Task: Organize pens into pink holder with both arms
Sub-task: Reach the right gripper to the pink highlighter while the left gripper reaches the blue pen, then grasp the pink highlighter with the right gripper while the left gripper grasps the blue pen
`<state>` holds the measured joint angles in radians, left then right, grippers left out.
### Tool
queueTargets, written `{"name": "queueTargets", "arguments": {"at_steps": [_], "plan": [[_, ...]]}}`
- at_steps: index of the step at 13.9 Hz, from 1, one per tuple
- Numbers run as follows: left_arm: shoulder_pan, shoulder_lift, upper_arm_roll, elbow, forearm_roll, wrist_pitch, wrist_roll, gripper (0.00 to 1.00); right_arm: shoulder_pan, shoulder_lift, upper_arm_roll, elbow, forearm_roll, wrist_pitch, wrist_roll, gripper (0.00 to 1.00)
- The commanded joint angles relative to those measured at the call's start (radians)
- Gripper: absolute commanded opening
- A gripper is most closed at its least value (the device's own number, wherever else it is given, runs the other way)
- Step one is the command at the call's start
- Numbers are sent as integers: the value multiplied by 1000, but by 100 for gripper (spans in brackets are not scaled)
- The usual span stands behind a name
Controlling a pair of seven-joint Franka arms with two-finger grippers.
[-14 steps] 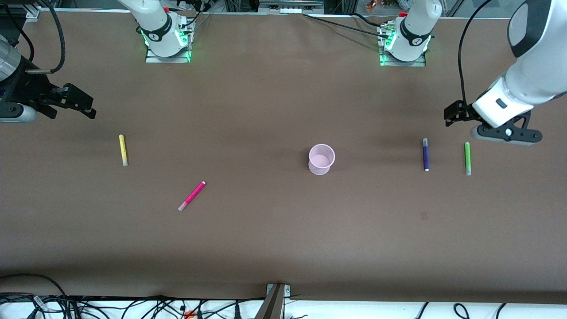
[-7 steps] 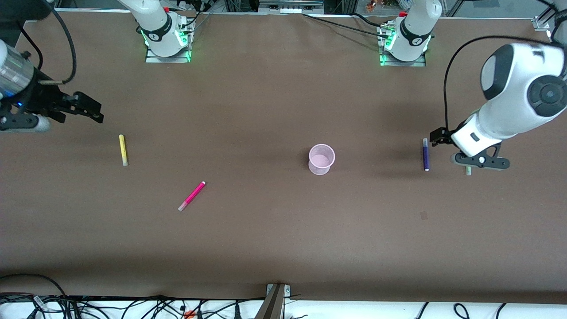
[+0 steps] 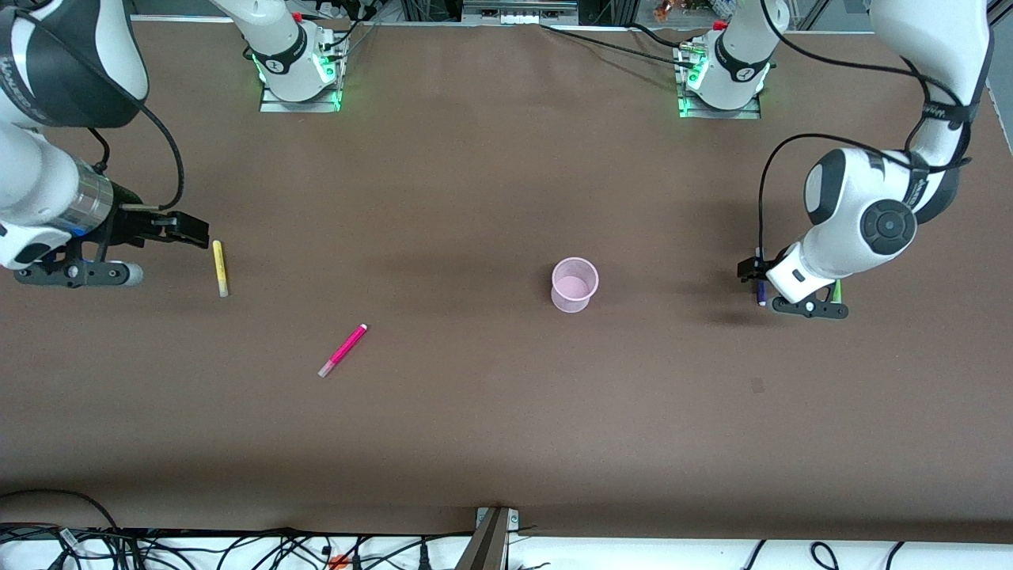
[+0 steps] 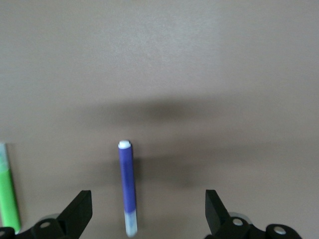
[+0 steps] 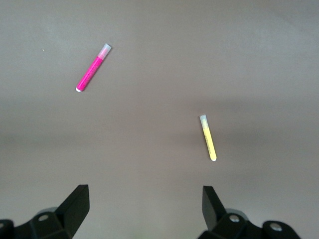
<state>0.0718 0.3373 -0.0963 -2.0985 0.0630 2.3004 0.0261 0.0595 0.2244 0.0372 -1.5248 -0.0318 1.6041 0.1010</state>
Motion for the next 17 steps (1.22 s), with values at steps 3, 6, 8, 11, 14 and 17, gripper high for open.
{"name": "queueTargets", "arguments": {"at_steps": [3,6,8,11,14,17], "plan": [[42,95,-5,12,29,70,8,100,0,3,1,-80,90,54,112,100],[40,106,-5,12,31,71,8,100,13,55,4,-107,147,92,258,100],[40,115,-5,12,32,74,8,100,40,113,4,-113,190,144,339,100],[39,120,-5,12,32,77,17,73,98,222,4,-115,193,279,458,100],[45,152,-5,15,95,151,21,66,158,329,4,-114,193,436,580,98],[71,166,-6,12,124,175,21,52,178,421,6,-109,196,581,663,96]]}}
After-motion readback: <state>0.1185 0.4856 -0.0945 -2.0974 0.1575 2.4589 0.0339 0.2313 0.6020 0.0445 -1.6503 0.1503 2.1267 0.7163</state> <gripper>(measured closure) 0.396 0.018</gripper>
